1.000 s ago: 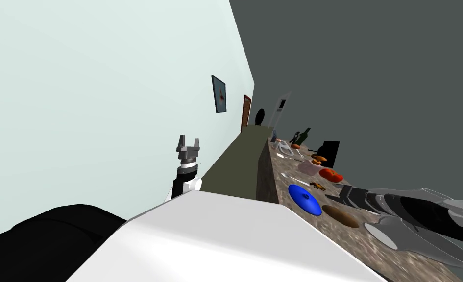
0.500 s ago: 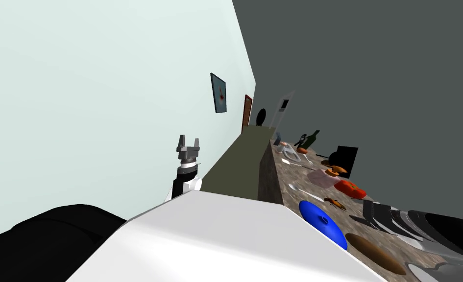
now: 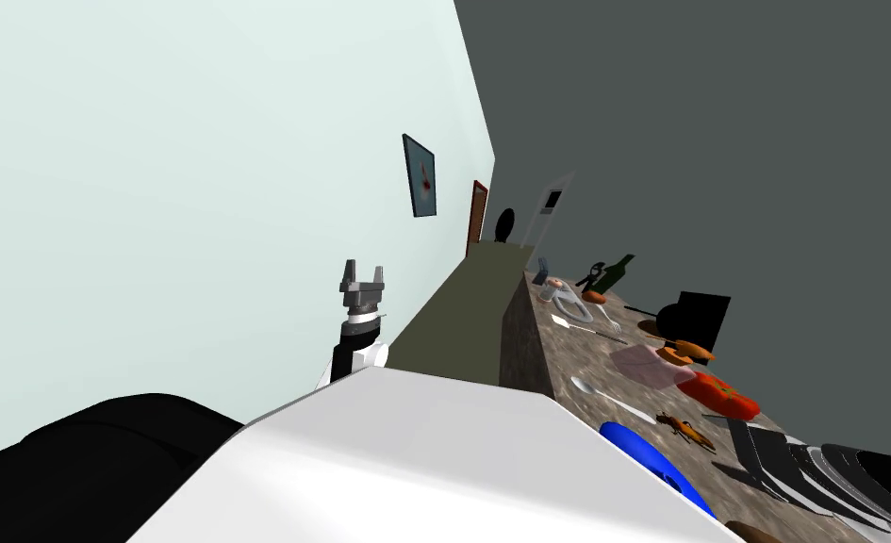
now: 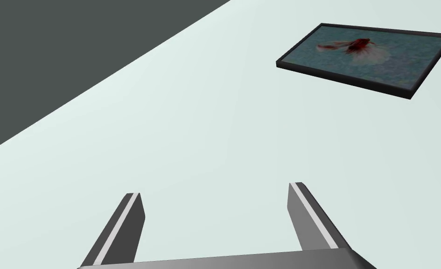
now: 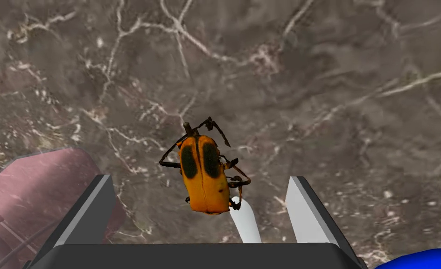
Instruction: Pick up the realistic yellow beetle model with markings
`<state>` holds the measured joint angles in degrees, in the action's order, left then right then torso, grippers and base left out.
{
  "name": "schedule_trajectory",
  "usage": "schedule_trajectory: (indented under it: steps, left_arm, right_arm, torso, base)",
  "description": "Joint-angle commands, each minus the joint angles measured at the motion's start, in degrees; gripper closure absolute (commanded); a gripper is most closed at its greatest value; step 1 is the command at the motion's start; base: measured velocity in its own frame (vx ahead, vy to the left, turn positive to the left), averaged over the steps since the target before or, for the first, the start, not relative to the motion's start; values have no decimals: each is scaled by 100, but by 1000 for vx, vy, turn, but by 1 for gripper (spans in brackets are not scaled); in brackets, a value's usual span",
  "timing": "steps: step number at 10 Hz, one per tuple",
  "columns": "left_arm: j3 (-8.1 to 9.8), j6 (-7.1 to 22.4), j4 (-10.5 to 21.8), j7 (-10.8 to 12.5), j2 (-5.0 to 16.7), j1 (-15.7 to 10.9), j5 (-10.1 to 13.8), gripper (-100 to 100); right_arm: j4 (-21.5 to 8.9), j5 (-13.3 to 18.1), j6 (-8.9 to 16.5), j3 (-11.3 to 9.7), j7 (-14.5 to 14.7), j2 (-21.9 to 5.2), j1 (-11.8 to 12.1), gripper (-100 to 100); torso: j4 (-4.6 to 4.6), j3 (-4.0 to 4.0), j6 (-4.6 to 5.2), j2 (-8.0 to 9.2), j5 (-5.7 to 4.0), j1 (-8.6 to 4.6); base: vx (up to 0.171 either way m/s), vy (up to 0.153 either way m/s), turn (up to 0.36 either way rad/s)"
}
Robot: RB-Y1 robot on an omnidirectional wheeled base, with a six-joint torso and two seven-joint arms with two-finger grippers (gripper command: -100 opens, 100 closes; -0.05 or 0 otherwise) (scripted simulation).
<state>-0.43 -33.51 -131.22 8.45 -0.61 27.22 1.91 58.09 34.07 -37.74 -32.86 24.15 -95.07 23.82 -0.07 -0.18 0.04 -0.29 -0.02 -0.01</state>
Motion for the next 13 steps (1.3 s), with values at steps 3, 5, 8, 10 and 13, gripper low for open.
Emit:
schedule_trajectory:
  steps: [3, 5, 8, 10, 13]
  left_arm:
    - [0, 0, 0, 0, 0, -1, 0, 0]
    - [0, 0, 0, 0, 0, -1, 0, 0]
    - [0, 0, 0, 0, 0, -1, 0, 0]
    - [0, 0, 0, 0, 0, -1, 0, 0]
    - [0, 0, 0, 0, 0, -1, 0, 0]
  right_arm:
    - [6, 37, 12, -93, 51, 38, 25, 0]
    - [-100, 95, 179, -129, 83, 328, 47, -100]
    - [-99, 101, 122, -136, 81, 298, 25, 100]
    - [-105, 103, 135, -127, 88, 288, 17, 100]
    - [-21, 52, 54, -101, 59, 110, 30, 100]
  torso:
    - [3, 8, 0, 15, 2, 1]
    - [9, 22, -1, 37, 0, -4]
    - [13, 25, -4, 41, 4, -5]
    - [9, 23, 4, 40, -2, -4]
    - [8, 22, 6, 39, -4, -7]
  base:
    - [60, -1, 12]
    - [7, -22, 116]
    - [1, -5, 4]
    - [0, 0, 0]
    - [-2, 5, -44]
